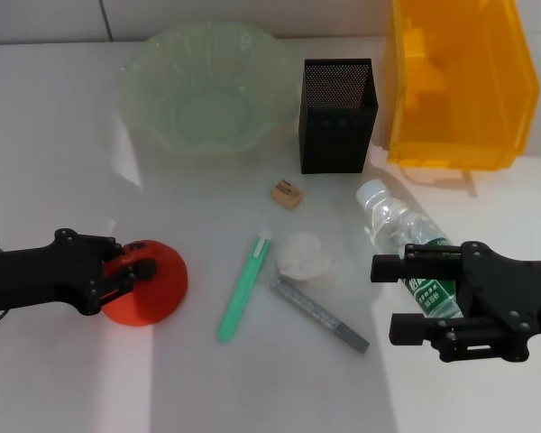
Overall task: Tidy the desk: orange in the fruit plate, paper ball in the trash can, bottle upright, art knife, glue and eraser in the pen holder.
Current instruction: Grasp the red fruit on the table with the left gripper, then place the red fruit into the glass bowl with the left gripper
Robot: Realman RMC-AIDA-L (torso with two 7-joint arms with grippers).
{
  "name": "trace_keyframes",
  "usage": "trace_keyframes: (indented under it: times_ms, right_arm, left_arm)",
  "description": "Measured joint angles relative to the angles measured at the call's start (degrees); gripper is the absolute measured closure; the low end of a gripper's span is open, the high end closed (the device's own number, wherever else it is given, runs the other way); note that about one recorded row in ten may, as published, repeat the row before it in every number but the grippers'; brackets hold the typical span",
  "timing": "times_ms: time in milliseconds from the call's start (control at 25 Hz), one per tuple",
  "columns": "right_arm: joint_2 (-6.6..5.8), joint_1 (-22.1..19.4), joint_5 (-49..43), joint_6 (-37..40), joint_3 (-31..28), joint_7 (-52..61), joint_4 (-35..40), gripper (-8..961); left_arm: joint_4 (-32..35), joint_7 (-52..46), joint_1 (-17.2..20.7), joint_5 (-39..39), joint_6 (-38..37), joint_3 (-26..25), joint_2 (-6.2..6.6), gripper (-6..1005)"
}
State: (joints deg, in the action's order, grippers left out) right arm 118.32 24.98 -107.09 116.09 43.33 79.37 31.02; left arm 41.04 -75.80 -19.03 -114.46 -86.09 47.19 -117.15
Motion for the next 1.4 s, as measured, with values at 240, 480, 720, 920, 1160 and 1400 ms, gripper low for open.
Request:
trace_keyframes:
  times_ms: [240, 480, 720, 920, 1160, 1400]
  right_arm:
    - [-0.01, -0.2, 0.0, 0.0, 0.0, 0.0, -0.1, 229]
    - [-0.03, -0.8, -0.1, 0.1, -0.4, -0.2, -0.1, 229]
    - [-0.02, -2.1, 0.1, 0.0, -0.6, -0.7, -0.1, 229]
    - [0.11, -2.8, 0.4, 0.0, -0.7, -1.3, -0.4, 229]
    - [0.45, -2.9, 0.6, -0.4, -0.9, -2.1, -2.5, 230]
    - [0.73, -2.9, 0.7, -0.7, -0.9, -2.7, -4.3, 232]
  left_arm:
    - [0.0, 0.0, 0.1, 0.3, -1.0, -1.8, -0.02, 798]
    - [0.0, 0.0, -1.5, 1.1, -6.7, -10.8, -0.55, 821]
    - [-3.7, -0.3, -6.6, 13.5, -8.3, -13.1, -1.12, 837]
    - [-7.9, 2.1, -11.6, 19.0, -2.7, -13.2, -1.51, 840]
    - [-14.6, 6.6, -17.2, 25.0, 8.0, -12.7, -1.65, 817]
    - [-19.8, 6.8, -23.4, 25.2, 20.5, -12.5, -1.8, 784]
